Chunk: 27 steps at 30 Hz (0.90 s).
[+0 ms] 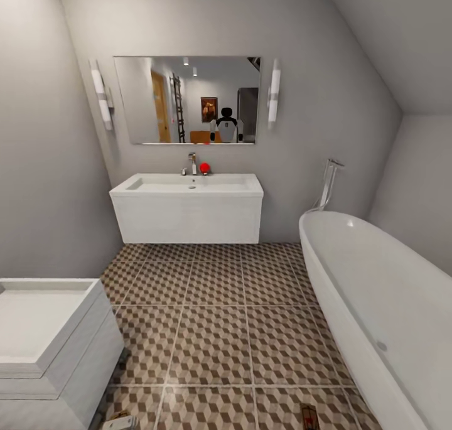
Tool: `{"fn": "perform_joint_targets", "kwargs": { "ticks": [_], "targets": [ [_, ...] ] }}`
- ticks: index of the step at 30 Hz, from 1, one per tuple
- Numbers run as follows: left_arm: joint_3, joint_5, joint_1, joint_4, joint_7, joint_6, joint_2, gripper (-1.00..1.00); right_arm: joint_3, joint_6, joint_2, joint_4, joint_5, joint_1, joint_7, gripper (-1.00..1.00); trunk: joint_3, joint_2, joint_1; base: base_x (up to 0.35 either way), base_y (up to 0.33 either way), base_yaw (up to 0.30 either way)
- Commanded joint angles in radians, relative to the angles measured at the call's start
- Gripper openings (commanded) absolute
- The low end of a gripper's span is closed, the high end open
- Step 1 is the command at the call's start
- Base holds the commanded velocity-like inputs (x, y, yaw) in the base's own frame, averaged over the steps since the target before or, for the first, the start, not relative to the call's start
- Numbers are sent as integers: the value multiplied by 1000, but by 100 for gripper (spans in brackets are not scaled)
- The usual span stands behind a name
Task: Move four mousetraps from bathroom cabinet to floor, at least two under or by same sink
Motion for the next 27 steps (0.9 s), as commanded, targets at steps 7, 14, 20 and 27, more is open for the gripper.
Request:
{"fn": "perform_joint_targets", "kwargs": {
  "ticks": [7,14,20,27],
  "targets": [
    [-9,6,-1,4,0,-6,0,-100,2,-4,1,1,-6,0,2,-100,-1,0,0,21,0,0],
    [-9,6,-1,4,0,-5,0,-100,3,-4,2,2,-6,0,2,-100,-1,0,0,8,0,0],
    [-8,6,-1,4,0,-6,1,-100,4,-4,2,2,-6,-1,2,-100,-1,0,0,75,0,0],
    [-8,6,-1,5,0,-5,1,-100,3,-3,7,2,-5,0,2,-100,-1,0,0,92,0,0]
  ]
}}
